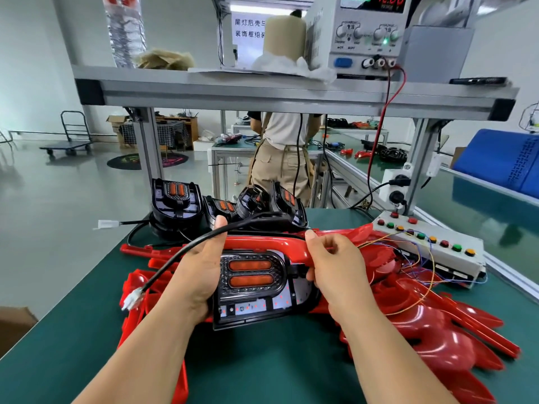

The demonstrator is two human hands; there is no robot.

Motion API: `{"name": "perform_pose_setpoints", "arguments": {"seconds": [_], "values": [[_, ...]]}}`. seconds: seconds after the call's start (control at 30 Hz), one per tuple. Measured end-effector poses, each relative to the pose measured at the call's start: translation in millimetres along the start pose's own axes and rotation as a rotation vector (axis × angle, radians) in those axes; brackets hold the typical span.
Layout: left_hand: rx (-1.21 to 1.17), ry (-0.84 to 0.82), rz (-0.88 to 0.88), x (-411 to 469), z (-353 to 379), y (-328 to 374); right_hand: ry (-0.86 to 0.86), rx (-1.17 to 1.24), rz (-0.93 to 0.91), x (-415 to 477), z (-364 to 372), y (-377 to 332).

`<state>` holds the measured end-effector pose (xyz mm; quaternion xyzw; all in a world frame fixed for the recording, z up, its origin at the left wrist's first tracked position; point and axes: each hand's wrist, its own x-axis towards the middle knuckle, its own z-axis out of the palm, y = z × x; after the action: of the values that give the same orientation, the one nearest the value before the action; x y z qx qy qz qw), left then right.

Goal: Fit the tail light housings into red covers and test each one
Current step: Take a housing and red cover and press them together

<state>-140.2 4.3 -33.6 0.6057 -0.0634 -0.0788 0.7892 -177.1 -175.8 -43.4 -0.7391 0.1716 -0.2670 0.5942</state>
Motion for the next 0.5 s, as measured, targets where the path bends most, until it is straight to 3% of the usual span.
{"name": "perform_pose_setpoints", "arguments": {"seconds": [0.17,0.37,0.5], "values": [[-0.026,-0.008,-0.025,-0.5,3.2,-3.4,0.107,-0.324,-0.203,0.6,-1.6,1.3],[-0.13,-0.011,-0.113,-0.5,2.8,-2.7,0.16,-0.391,-0.431,-8.0,-1.3,1.2],[-0.108,-0.056,-0.111,-2.7,1.5,-1.1,0.182,-0.403,-0.466,-6.8,-2.7,1.5]]}}
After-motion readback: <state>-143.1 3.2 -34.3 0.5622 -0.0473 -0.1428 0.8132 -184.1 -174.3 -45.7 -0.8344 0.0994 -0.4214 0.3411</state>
